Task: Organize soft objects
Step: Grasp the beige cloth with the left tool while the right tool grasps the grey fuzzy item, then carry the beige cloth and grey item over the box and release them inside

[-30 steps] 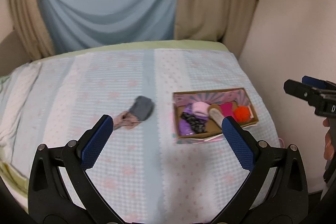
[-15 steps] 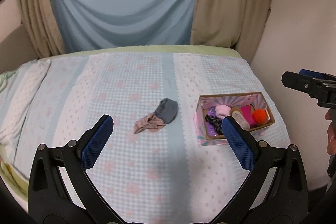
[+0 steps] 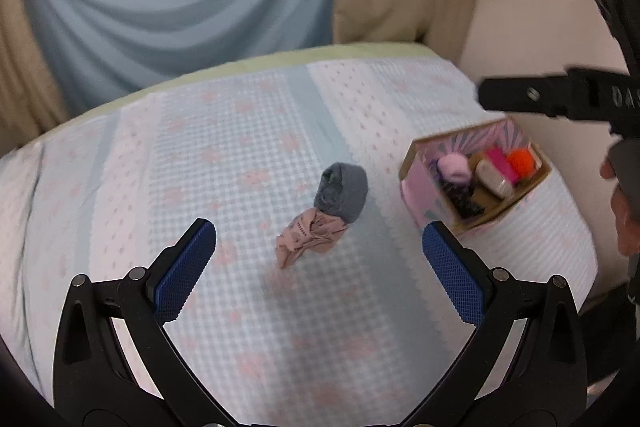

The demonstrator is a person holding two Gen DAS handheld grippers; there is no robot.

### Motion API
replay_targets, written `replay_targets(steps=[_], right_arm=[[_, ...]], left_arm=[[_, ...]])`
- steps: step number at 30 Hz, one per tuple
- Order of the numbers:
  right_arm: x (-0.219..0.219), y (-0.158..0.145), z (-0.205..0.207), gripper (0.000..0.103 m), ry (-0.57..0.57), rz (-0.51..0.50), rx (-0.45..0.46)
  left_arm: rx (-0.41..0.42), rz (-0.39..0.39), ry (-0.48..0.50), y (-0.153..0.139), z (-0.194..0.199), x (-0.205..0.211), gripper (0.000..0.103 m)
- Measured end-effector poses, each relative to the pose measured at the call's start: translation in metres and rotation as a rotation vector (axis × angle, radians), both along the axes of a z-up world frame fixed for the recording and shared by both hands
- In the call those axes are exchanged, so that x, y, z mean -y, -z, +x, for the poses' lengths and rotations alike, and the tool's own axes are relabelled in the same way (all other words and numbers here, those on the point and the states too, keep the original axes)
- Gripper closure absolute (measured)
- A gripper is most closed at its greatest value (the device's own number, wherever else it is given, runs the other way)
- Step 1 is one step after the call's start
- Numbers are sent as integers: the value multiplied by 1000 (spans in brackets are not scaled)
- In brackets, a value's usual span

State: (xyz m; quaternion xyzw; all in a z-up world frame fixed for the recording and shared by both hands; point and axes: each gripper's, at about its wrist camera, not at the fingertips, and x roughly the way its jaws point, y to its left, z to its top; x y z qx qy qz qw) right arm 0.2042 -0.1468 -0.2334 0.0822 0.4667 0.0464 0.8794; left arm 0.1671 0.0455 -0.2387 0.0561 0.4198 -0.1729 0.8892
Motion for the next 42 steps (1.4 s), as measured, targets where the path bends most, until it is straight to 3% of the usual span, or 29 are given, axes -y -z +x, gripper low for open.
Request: replay_targets(steps=[11, 15, 20, 24, 26, 27, 32, 38, 42], right_arm=[[-34, 134, 72, 0, -7, 17, -64], [-30, 173, 91, 0, 7, 36, -97], [-31, 217, 113, 3, 15, -24, -159], [-27, 243, 124, 7, 43, 4, -208], [-23, 253, 129, 19, 53, 32, -231], [-21, 258, 131, 25, 54, 55, -243], [-20, 256, 129, 41, 47, 61, -227], [-23, 252, 124, 55, 41, 45, -205], [-24, 242, 120, 61, 43, 43, -183]], left_arm=[[-35, -17, 275, 138, 88, 1, 0], [-53, -7, 328, 189, 106, 12, 1], [-72, -3, 339, 234, 119, 19, 13], [-89, -1, 359, 257, 124, 30, 22], [-87, 15, 368, 267, 125, 36, 35], [-90, 21, 370, 270, 125, 37, 36], [-96, 59, 380, 284, 127, 43, 61], [-82, 85, 379, 282, 126, 41, 74], [-75, 91, 362, 277, 126, 37, 76]])
